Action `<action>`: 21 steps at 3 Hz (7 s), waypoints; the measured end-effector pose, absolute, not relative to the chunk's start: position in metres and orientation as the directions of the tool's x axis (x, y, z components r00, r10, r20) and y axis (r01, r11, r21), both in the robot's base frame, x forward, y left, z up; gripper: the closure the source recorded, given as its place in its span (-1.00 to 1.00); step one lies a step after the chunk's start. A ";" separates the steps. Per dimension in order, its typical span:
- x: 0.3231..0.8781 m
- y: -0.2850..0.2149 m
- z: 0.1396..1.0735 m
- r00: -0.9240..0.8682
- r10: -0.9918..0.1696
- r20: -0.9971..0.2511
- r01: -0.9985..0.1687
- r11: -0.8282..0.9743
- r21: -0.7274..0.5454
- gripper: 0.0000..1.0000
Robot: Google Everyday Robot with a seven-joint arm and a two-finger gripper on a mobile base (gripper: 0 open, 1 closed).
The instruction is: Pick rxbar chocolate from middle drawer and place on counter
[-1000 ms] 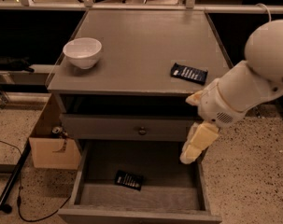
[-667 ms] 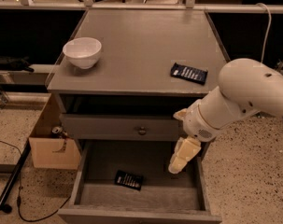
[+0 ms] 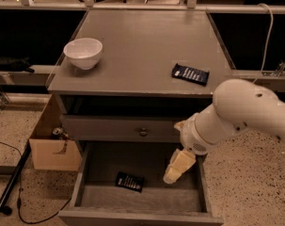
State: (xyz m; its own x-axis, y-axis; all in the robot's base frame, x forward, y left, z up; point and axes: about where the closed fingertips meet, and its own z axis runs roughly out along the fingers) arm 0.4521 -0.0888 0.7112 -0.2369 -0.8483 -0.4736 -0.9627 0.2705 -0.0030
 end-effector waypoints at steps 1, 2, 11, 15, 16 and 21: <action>0.448 -0.086 0.679 -0.293 -0.827 -0.480 -0.940 0.340 -0.011 -1.00; 0.468 -0.090 0.629 -0.318 -0.832 -0.455 -0.929 0.369 -0.027 -1.00; 0.496 -0.003 0.408 -0.374 -0.795 -0.477 -0.926 0.347 0.147 -1.00; 0.491 0.044 0.354 -0.395 -0.757 -0.520 -0.916 0.365 0.166 -1.00; 0.491 0.045 0.353 -0.395 -0.757 -0.521 -0.916 0.365 0.165 -0.51; 0.495 0.044 0.362 -0.396 -0.772 -0.498 -0.917 0.363 0.166 1.00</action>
Offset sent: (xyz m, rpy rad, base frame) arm 0.0119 -0.0015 -0.0916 -0.0248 -0.0438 -0.1456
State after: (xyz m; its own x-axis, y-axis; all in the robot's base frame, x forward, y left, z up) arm 0.4955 0.0435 0.3619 -0.3955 -0.7716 -0.4981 -0.9170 0.3626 0.1663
